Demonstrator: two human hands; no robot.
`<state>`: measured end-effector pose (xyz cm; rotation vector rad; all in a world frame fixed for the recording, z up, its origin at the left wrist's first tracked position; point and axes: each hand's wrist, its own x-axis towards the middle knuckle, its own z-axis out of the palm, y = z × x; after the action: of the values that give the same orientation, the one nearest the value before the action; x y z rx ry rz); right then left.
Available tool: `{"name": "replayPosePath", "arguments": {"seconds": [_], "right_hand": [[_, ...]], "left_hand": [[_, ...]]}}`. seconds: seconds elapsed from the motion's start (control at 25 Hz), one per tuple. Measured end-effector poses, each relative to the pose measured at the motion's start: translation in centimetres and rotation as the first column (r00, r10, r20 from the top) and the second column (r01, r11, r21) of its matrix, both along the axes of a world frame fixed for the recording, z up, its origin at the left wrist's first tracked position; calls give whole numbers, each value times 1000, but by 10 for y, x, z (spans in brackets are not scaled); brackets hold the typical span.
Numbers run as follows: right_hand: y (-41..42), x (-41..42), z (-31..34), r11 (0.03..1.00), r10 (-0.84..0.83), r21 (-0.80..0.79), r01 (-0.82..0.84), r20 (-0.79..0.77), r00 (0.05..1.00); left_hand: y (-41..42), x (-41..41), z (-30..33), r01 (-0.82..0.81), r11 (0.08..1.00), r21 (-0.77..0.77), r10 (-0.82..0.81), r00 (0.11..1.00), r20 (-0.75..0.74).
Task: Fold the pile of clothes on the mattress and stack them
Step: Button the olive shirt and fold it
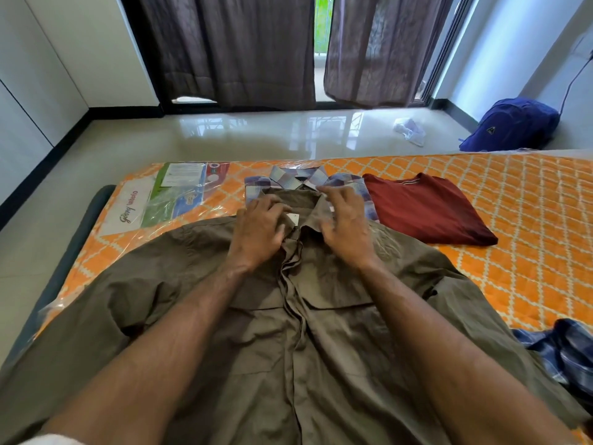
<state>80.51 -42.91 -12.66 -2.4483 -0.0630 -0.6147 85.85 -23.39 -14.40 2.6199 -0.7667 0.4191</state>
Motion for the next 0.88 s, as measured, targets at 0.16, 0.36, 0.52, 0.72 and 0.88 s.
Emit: {"name": "replayPosePath", "arguments": {"seconds": [0.16,0.36,0.52,0.72,0.88], "right_hand": [[-7,25,5,774,185,-546,-320,-289,939],[-14,12,4,891,221,-342,-300,-251,942],[-5,-5,3,943,205,-233,-238,-158,966],[7,-25,8,978,165,-108,-177,-115,980],[13,-42,14,994,100,-44,-103,-74,992]], "left_hand": [[-16,26,12,80,849,522,-42,995,-86],[-13,24,19,124,944,304,-83,986,-145],[-6,12,26,109,992,-68,-125,941,-315],[6,-9,33,31,958,-286,-166,872,-461],[11,-31,44,4,930,-367,-198,847,-493]]}}
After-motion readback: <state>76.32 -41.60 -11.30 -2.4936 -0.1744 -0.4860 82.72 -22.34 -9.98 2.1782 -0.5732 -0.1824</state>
